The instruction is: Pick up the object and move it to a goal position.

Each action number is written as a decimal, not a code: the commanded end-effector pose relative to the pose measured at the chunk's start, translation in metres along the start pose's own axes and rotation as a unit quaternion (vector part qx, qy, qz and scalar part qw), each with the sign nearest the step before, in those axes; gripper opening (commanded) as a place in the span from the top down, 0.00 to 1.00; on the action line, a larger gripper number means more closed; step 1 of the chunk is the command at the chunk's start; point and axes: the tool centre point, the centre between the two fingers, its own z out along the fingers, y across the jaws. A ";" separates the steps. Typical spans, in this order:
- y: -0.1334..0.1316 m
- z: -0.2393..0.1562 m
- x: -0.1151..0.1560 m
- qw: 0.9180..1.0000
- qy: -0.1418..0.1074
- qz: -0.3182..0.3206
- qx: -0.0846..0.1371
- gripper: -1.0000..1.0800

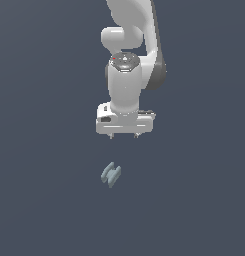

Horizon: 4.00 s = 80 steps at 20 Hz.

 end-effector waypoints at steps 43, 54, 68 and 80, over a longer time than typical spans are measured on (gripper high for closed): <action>0.051 0.068 0.087 0.963 -0.017 0.271 -0.005 0.04; 0.063 0.080 0.094 0.951 -0.020 0.308 -0.009 0.04; 0.063 0.132 0.091 0.950 -0.020 0.310 -0.010 0.04; 0.064 0.131 0.092 0.950 -0.020 0.310 -0.010 1.00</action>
